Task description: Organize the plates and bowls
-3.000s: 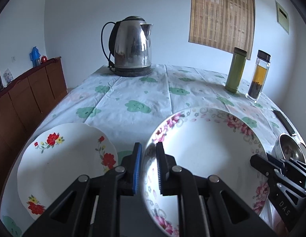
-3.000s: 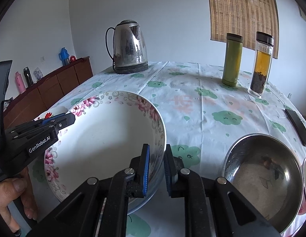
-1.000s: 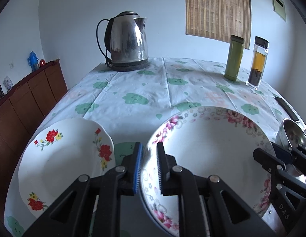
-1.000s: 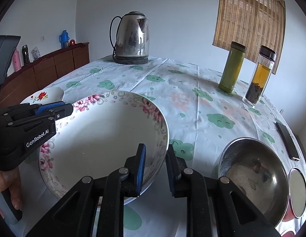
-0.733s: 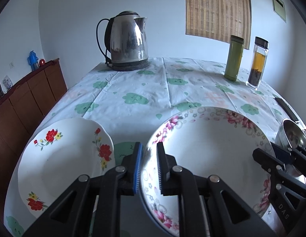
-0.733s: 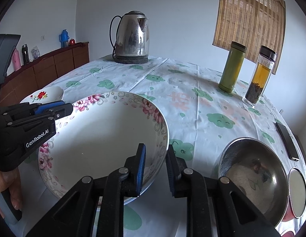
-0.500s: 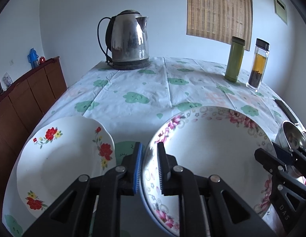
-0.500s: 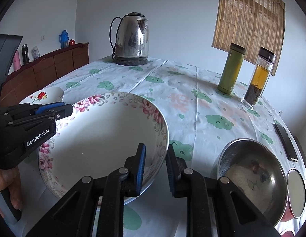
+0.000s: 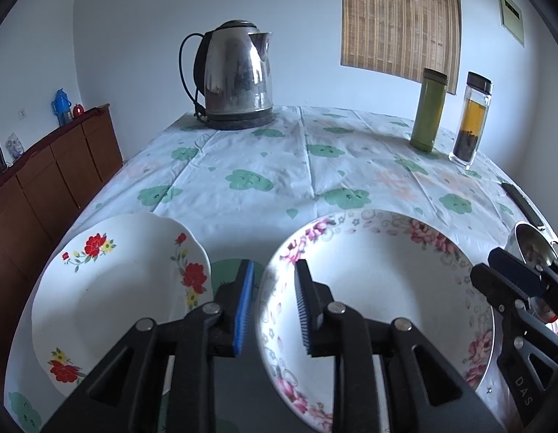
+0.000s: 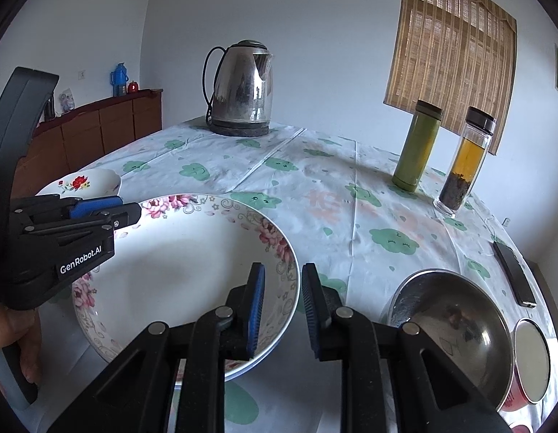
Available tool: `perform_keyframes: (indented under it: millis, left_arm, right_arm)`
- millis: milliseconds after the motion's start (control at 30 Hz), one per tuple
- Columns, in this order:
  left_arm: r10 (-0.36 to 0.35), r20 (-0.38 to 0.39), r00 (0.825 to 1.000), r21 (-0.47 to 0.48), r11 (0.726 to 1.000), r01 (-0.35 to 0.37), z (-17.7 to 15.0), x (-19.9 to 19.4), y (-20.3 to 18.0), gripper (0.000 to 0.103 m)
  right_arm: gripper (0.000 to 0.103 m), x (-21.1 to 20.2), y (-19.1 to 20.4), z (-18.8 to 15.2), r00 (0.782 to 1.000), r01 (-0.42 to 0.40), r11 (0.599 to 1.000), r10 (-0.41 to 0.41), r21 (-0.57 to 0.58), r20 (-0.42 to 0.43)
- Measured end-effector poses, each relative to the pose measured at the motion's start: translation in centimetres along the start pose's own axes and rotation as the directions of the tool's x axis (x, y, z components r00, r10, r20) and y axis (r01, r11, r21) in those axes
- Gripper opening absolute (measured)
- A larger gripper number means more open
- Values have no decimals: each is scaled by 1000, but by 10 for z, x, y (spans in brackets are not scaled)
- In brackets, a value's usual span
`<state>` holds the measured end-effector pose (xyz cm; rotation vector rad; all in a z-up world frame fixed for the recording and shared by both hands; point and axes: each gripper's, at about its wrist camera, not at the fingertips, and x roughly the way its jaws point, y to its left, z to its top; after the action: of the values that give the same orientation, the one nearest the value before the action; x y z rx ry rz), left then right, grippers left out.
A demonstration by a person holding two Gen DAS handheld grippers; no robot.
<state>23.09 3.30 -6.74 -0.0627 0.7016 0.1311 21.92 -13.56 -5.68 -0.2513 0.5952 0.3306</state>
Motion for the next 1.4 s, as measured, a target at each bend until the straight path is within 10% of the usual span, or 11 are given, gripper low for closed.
perform_keyframes:
  millis: [500, 667, 933, 1400]
  left_arm:
    - [-11, 62, 998, -58, 998, 14, 14, -30, 18, 55]
    - [46, 119, 992, -39, 998, -42, 23, -53, 47, 74]
    - [218, 37, 975, -122, 970, -212, 12, -31, 138, 76]
    - [144, -55, 988, -233, 960, -153, -9, -13, 177, 76]
  right_arm:
    - [24, -4, 2, -1, 999, -27, 1000, 27, -14, 24]
    - [48, -7, 3, -1, 999, -36, 999, 37, -23, 39]
    - [49, -13, 14, 0, 997, -36, 998, 40, -53, 64]
    - [33, 18, 123, 56, 950, -311, 944, 305, -110, -65]
